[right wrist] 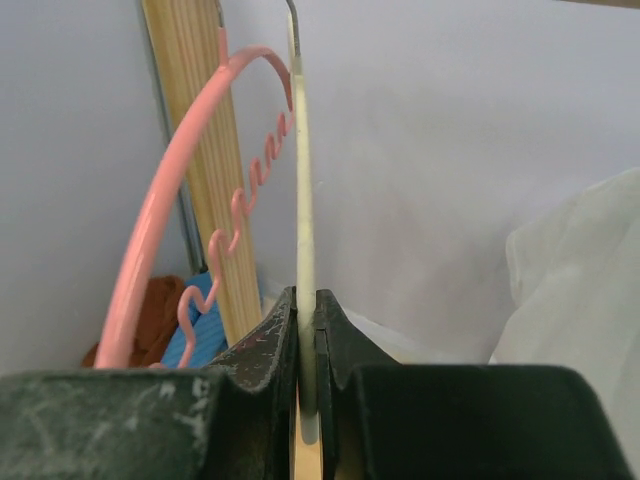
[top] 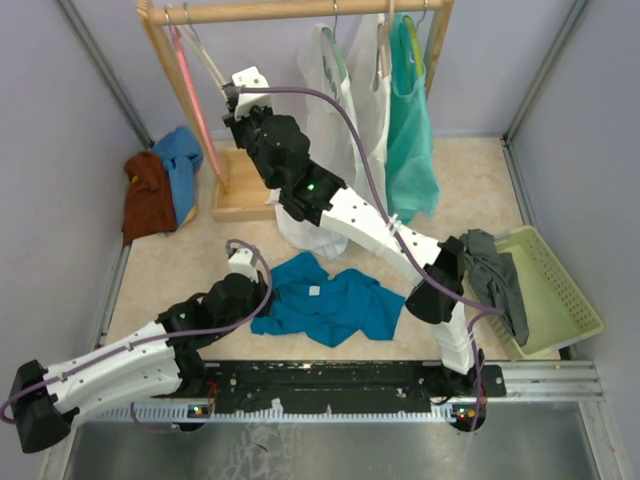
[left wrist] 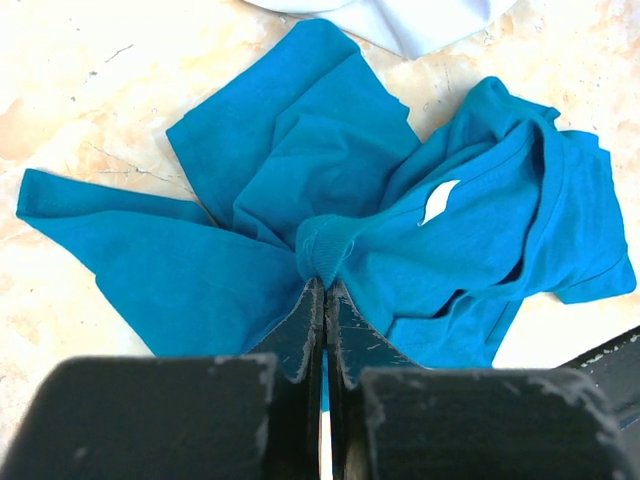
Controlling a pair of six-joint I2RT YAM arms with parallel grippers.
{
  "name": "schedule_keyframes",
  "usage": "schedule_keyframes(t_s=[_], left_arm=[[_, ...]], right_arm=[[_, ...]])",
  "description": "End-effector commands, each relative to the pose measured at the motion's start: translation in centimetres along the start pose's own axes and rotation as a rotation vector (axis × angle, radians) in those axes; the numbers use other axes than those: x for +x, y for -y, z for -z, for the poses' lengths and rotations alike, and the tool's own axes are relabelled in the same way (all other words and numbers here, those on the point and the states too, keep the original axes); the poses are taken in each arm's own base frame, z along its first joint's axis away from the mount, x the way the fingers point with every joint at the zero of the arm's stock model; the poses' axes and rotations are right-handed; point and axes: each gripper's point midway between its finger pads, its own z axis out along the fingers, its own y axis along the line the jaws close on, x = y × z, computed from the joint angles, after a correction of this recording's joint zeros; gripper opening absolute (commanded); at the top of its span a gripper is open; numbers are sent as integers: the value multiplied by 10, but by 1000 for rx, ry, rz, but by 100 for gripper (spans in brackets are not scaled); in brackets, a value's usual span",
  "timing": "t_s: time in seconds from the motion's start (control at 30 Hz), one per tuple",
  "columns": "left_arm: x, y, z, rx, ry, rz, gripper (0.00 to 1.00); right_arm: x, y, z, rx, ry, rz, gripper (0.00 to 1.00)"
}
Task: Place the t-shirt on the hanger
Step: Pick up the hanger from the clothesline.
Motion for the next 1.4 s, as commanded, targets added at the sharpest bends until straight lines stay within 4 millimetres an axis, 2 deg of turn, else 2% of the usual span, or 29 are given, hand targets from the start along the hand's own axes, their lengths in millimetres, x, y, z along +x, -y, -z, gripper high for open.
schedule_keyframes(t_s=[0.0, 0.33, 0.73, 0.93, 1.13, 1.23, 1.3, 1.37], left_arm=[[-21, 8, 5, 15, 46, 2, 1], [-25, 10, 7, 16, 50, 2, 1], [-28, 11, 7, 15, 49, -3, 0], [-30, 13, 8, 15, 51, -4, 0], [-31, 13, 8, 15, 51, -4, 0], [-32, 14, 8, 14, 52, -4, 0], [-32, 13, 8, 10, 50, -5, 0], [-32, 12, 8, 6, 50, -3, 0]], right_arm=[[-83, 32, 20, 70, 158, -57, 0], [-123, 34, 38, 79, 238, -56, 0], [-141, 41, 50, 90, 261, -34, 0], [-151, 44, 66, 83, 266, -31, 0], [-152, 43, 83, 65, 237, -34, 0], [-156, 49, 96, 60, 251, -58, 0], [-149, 49, 96, 64, 230, -54, 0], [-158, 60, 110, 71, 232, -70, 0]])
